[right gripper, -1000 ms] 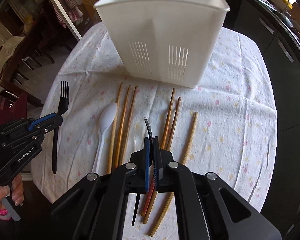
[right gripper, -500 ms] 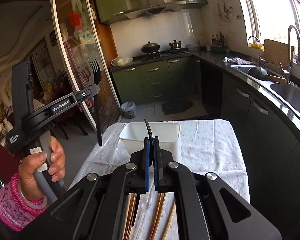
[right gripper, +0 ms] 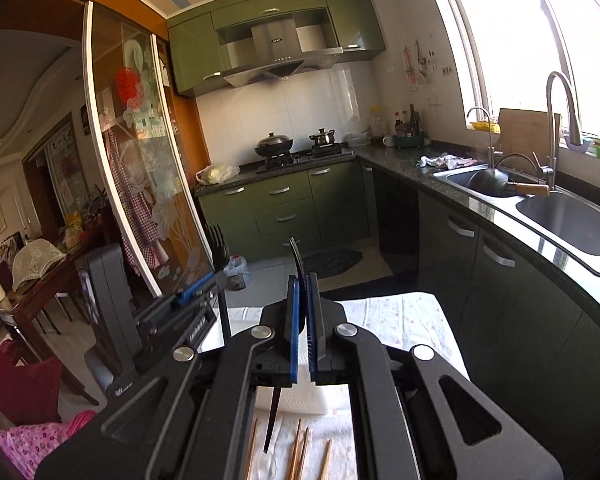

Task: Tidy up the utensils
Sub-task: 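Lift the black fork with the left tool and drop it into the white holder, then lower the left tool and grasp the white plastic spoon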

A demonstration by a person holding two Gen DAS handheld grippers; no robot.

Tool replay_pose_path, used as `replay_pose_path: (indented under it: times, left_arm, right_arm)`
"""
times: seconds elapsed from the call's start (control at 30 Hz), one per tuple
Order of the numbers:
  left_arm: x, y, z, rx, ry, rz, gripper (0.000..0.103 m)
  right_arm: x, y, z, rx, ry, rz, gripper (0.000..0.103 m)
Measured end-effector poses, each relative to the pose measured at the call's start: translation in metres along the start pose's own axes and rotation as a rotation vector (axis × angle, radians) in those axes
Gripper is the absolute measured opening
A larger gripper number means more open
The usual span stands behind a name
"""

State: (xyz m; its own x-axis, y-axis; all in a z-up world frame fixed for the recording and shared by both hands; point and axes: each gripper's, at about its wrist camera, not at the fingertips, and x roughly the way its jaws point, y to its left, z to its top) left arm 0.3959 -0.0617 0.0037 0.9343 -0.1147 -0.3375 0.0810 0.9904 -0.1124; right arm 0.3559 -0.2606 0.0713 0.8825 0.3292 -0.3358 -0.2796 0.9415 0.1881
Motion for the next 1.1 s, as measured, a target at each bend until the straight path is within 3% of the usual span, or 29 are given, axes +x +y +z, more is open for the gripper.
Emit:
replay_pose_path:
  times: [0.3, 0.4, 0.8, 0.9, 1.0, 1.1]
  left_arm:
    - [0.000, 0.011, -0.014, 0.011, 0.041, -0.003, 0.013]
    - [-0.004, 0.012, -0.015, 0.030, 0.040, -0.001, 0.022]
    - [-0.027, 0.013, -0.018, 0.047, 0.029, 0.003, 0.028]
    - [-0.033, 0.013, -0.022, 0.051, 0.036, 0.006, 0.028]
    - [-0.038, 0.015, -0.023, 0.051, 0.043, 0.008, 0.029]
    - [-0.042, 0.018, -0.024, 0.051, 0.044, 0.014, 0.030]
  right_arm:
    - [0.060, 0.022, 0.022, -0.074, -0.147, -0.132, 0.004]
    - [0.079, 0.023, 0.021, -0.080, -0.137, -0.142, 0.004]
    - [0.142, 0.018, -0.021, -0.111, -0.002, -0.151, 0.004]
    - [0.148, 0.017, -0.034, -0.110, 0.020, -0.136, 0.005]
    - [0.148, 0.017, -0.040, -0.107, 0.022, -0.123, 0.014]
    - [0.140, 0.019, -0.039, -0.112, 0.010, -0.123, 0.014]
